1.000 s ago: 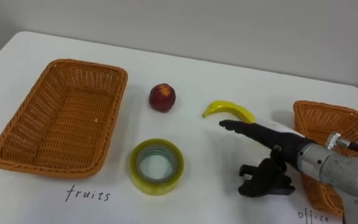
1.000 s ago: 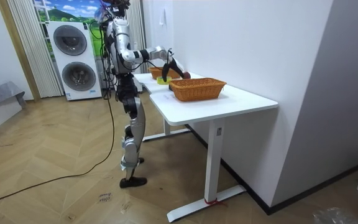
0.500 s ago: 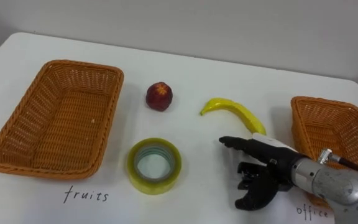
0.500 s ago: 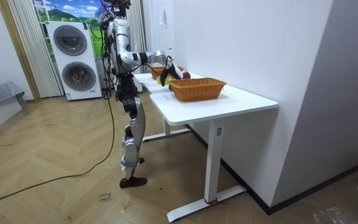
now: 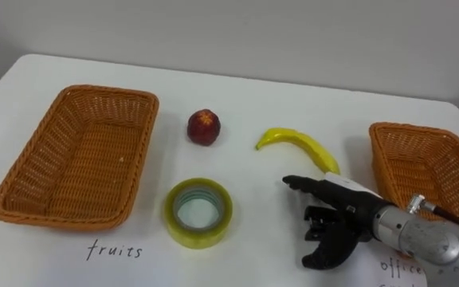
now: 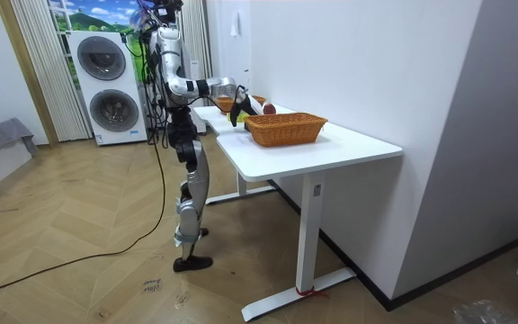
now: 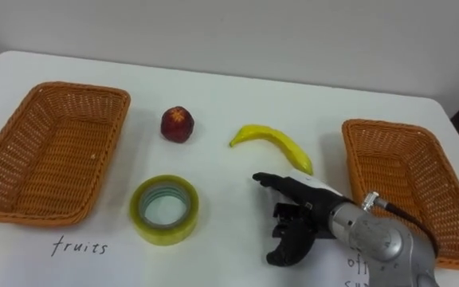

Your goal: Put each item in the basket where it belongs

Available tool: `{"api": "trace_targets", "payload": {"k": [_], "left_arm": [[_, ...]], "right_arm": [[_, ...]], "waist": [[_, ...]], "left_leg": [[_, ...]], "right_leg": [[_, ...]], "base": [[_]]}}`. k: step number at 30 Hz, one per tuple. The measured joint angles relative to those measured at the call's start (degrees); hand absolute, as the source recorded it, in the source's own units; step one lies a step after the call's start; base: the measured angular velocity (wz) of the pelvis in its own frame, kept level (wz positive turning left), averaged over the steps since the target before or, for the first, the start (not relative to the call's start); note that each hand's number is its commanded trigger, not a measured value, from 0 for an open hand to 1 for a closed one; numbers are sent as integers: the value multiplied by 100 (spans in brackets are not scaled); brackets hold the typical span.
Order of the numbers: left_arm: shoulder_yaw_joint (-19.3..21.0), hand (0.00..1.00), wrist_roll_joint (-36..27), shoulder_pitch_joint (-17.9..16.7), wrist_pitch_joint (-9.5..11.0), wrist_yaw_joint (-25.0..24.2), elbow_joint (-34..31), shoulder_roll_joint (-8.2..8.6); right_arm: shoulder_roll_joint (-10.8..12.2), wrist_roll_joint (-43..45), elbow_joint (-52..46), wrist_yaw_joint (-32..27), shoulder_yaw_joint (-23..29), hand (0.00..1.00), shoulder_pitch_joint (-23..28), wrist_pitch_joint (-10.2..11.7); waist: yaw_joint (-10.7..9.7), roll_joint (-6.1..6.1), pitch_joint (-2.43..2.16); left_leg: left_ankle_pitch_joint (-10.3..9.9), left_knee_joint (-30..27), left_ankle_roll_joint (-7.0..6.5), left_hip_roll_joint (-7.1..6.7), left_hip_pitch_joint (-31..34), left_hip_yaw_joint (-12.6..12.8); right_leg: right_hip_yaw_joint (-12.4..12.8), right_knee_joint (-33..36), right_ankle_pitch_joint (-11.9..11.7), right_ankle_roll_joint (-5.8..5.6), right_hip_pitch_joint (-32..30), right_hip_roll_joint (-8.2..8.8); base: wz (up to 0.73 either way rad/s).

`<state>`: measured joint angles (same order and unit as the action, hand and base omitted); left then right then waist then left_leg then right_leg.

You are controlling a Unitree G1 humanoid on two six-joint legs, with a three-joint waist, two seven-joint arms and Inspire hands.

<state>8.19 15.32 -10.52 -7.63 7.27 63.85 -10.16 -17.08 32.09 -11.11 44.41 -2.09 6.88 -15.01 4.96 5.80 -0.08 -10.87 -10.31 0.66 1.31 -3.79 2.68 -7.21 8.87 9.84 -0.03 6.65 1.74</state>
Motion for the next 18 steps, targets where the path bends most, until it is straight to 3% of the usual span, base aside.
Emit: {"api": "trace_targets", "payload": {"k": [6, 14, 18], "left_arm": [[12, 0, 9, -18, -6, -11, -1, 0], [238, 0, 48, -26, -21, -69, -194, -16], [238, 0, 36, -25, -23, -66, -193, -30]], "right_arm": [[-1, 4, 29, -26, 0, 0, -1, 5], [-62, 310, -19, -49, 17, 0, -4, -3], [-153, 459, -34, -48, 26, 0, -4, -7]], "waist": [[0, 51, 1], [-23, 258, -5], [-37, 265, -3]], "left_leg": [[0, -23, -1, -10, 13, -9], [0, -29, -3, -24, 106, -39], [0, -21, -3, -22, 113, -46]], "right_leg": [[-68, -18, 1, -2, -20, 20], [-88, -26, 6, -10, -66, 28], [-96, -20, 6, -10, -81, 25]], "base": [[0], [0], [0]]}}
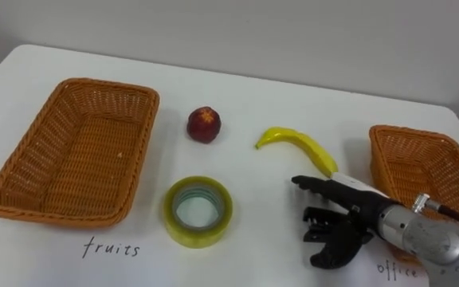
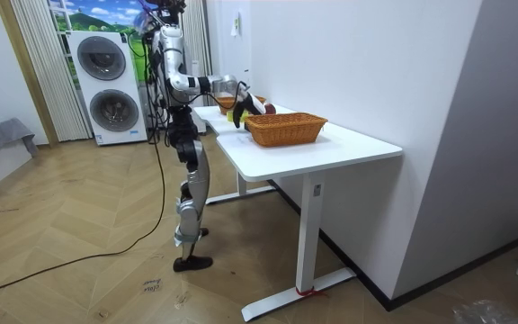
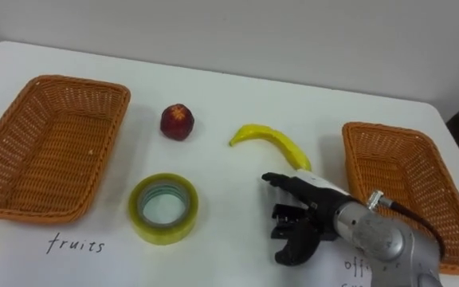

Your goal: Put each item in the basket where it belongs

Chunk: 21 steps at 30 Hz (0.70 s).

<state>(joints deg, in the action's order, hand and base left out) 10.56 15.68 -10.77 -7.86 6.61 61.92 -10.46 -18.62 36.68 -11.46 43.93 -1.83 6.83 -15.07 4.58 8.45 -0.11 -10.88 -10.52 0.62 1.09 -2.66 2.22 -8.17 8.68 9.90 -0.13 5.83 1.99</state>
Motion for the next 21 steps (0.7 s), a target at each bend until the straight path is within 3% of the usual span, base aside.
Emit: {"api": "trace_targets", "payload": {"k": [11, 21], "left_arm": [[49, 0, 1, -18, -43, 13, 23, -7], [46, 0, -29, -9, -41, 22, 27, -37]], "right_arm": [[-144, 248, 5, -2, 107, 0, 0, -181], [-154, 241, 2, -3, 150, 0, 0, -196]], "waist": [[5, 15, 11], [-1, 19, 17]], "left_leg": [[0, 63, 0, 2, -11, 2], [0, 79, 0, 2, -9, 6]], "right_leg": [[-3, 3, 0, 0, -10, -7], [5, 3, 0, 0, -24, -8]], "base": [[0], [0]]}}
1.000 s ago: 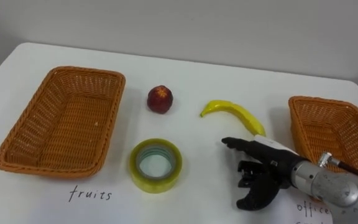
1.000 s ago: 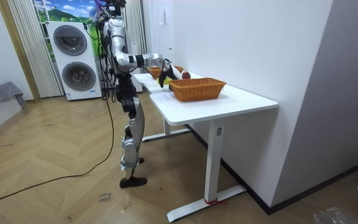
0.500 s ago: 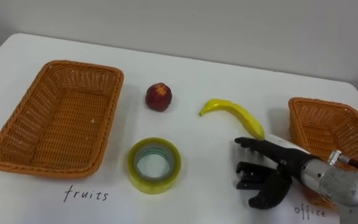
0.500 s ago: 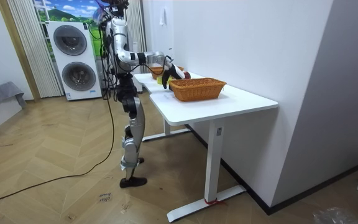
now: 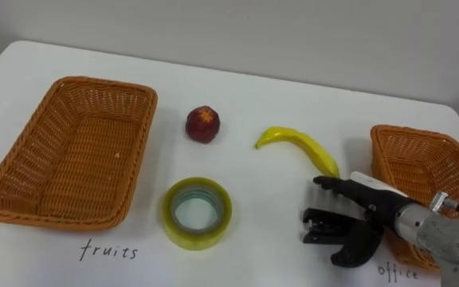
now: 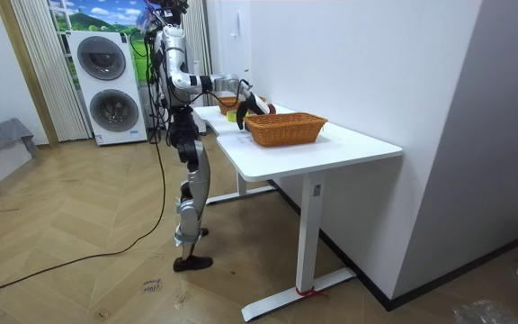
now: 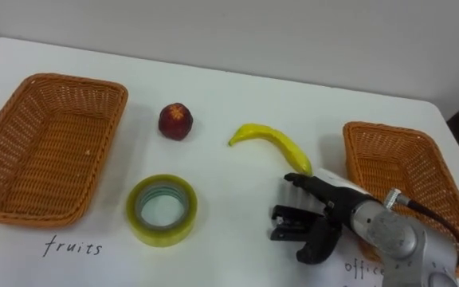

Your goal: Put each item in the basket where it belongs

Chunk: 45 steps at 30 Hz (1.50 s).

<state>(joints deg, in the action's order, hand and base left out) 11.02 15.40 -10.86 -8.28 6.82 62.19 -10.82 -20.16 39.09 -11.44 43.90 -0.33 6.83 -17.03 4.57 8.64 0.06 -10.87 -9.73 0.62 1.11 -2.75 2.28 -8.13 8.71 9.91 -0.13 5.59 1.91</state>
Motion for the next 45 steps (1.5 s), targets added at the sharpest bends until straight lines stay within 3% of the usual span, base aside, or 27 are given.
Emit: {"api": "trace_targets", "payload": {"k": [8, 18, 22, 25, 34, 35, 36, 37, 45], "left_arm": [[-6, 0, -10, -9, -3, 46, 26, -16], [-70, 0, -4, -5, -5, 173, 9, 18], [-129, 0, -6, -17, -5, 287, -37, 67], [-135, 0, -4, -28, -5, 338, -49, 84], [-297, 0, -16, -72, -51, 382, -36, 82], [-342, 0, -17, -72, -52, 381, -40, 82], [-357, 0, -20, -68, -52, 380, -47, 82], [-375, 0, -20, -60, -52, 380, -63, 82], [-453, 0, -15, -19, -5, 397, -161, 75]], "right_arm": [[22, 183, -110, 60, -14, 0, 6, -46], [183, 283, -118, -52, -65, 0, 37, -132], [255, 417, -115, -203, -89, 0, 133, -137], [311, 443, -97, -250, -86, 0, 133, -177], [467, 526, -55, -329, -131, 0, 154, -196], [470, 573, -53, -334, -158, 77, 160, -196], [475, 608, -50, -346, -177, 95, 165, -196], [504, 622, -42, -375, -187, 100, 173, -196], [597, 897, 140, -877, -292, 100, 84, -168]], "waist": [[0, -45, 29], [39, -92, 24], [42, -224, 18], [34, -290, -12], [30, -245, -10], [21, -241, -9], [20, -236, -7], [15, -224, -9], [39, -184, -37]], "left_leg": [[0, 6, 0, 3, 7, 11], [-1, -1, -1, 9, -21, 41], [-2, 1, -3, 11, -84, 65], [-2, 0, -3, 16, -103, 70], [-2, -76, -2, 16, -82, 60], [-2, -92, -2, 16, -73, 49], [-3, -103, -2, 15, -66, 43], [-5, -119, -3, 14, -51, 31], [-4, -156, -3, 3, -27, -4]], "right_leg": [[11, 1, 0, 0, -10, -1], [23, 17, -1, -1, -12, -1], [31, 57, -1, -1, 23, 1], [27, 99, -1, -1, 25, 0], [7, 100, -1, -1, 58, -1], [0, 96, 0, -1, 68, -1], [-7, 93, -1, -1, 72, -1], [-18, 83, 0, 0, 74, 0], [-4, 1, 0, 0, 83, -10]], "base": [[0], [0], [-2], [-1], [0], [4], [5], [5], [1]]}}
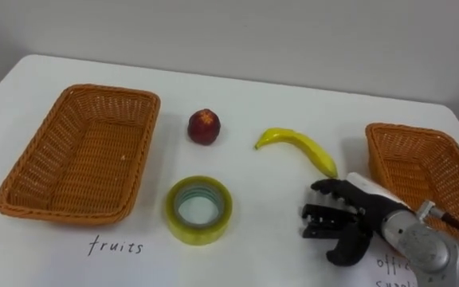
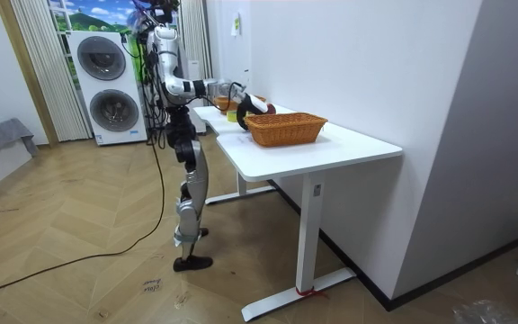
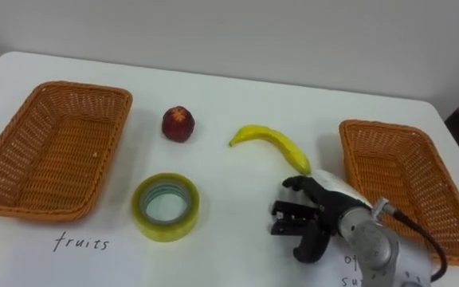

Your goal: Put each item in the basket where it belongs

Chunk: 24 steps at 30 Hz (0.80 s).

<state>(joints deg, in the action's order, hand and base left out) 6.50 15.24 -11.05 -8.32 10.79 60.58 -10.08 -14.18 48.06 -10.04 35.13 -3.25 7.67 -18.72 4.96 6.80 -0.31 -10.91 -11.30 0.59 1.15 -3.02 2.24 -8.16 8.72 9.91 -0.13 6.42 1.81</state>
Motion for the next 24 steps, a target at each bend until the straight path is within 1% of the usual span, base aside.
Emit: {"api": "trace_targets", "payload": {"k": [2, 5, 7, 15, 19, 24], "left_arm": [[-1, 0, 1, -6, -1, 13, 1, -4], [0, 0, -2, 21, 0, 31, 1, -3], [0, 0, -10, 28, 19, 42, 2, -4], [-4, 0, -12, 12, 18, 87, 12, 13], [-97, 0, -214, 25, 13, 92, 12, 12], [-113, 0, -220, -5, -9, 113, 3, 43]], "right_arm": [[70, 36, 14, -119, -13, 100, 7, -2], [81, 170, 33, -290, -42, 100, -1, 45], [83, 208, 78, -370, -40, 100, -58, 39], [100, 117, 99, -376, -58, 100, -75, 14], [109, -67, 97, -375, -61, 100, -29, -7], [98, -177, 73, -404, -49, 100, -19, -8]], "waist": [[-2, 17, -12], [4, 28, -19], [1, 27, -19], [-19, 20, -14], [-4, 4, -9], [1, -17, -2]], "left_leg": [[0, 0, 0, 1, -2, 0], [0, 19, 0, 0, 13, 2], [0, 16, 0, 1, 22, -1], [-3, 49, -1, 5, 10, -8], [-22, 72, -2, 8, -17, 4], [-22, 102, -3, 16, -53, 65]], "right_leg": [[3, 0, 0, 0, -6, -2], [12, 5, -1, 0, -10, -3], [-6, 10, -1, 0, -13, -2], [-36, 15, -2, -1, -9, 0], [8, 21, -2, -1, 18, -6], [35, 56, -2, -1, 0, -5]], "base": [[0], [0], [2], [1], [-3], [-5]]}}
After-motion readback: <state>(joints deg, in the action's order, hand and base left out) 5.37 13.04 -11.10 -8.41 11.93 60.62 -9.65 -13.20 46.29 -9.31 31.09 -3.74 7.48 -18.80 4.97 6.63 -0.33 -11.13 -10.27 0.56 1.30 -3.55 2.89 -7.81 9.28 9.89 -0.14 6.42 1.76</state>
